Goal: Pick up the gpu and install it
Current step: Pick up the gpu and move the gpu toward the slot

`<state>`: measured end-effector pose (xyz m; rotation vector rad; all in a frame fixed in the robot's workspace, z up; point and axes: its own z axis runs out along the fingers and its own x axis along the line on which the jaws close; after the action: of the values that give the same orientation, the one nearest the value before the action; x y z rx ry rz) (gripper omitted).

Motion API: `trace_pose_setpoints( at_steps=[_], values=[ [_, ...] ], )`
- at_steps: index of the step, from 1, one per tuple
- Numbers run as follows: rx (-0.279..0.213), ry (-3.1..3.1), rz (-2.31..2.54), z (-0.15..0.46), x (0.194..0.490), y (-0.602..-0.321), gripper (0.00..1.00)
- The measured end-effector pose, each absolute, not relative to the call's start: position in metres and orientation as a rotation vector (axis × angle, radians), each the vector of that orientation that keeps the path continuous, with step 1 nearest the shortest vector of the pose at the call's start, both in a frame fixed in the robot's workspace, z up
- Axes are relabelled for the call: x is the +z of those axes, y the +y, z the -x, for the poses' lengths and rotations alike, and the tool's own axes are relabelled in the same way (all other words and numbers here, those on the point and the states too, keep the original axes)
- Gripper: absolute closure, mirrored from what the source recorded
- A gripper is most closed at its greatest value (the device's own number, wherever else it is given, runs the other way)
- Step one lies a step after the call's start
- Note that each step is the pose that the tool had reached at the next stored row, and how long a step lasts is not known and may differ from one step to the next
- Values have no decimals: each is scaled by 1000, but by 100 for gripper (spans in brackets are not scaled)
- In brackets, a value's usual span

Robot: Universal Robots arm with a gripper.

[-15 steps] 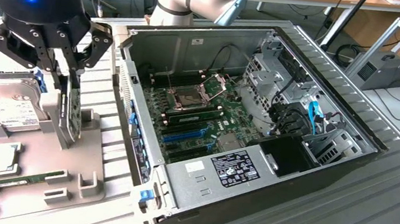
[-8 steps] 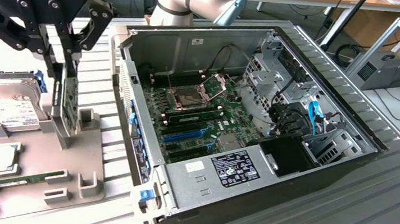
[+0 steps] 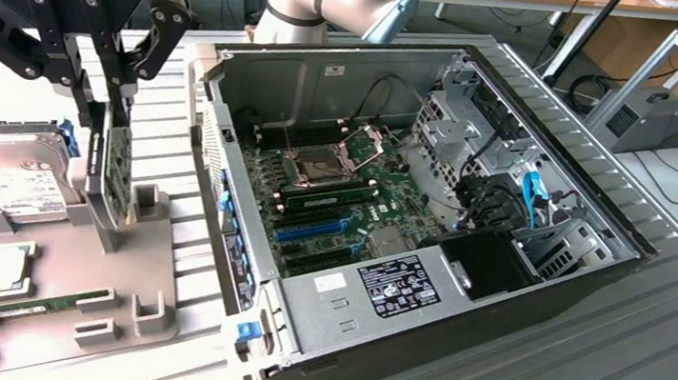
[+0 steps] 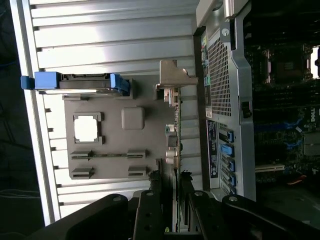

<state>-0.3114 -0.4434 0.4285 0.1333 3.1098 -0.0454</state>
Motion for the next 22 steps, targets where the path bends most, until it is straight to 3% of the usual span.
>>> trace_pose_setpoints(
  at_steps=[22],
  values=[
    [-45, 3110, -133, 311, 436, -443, 74]
  ],
)
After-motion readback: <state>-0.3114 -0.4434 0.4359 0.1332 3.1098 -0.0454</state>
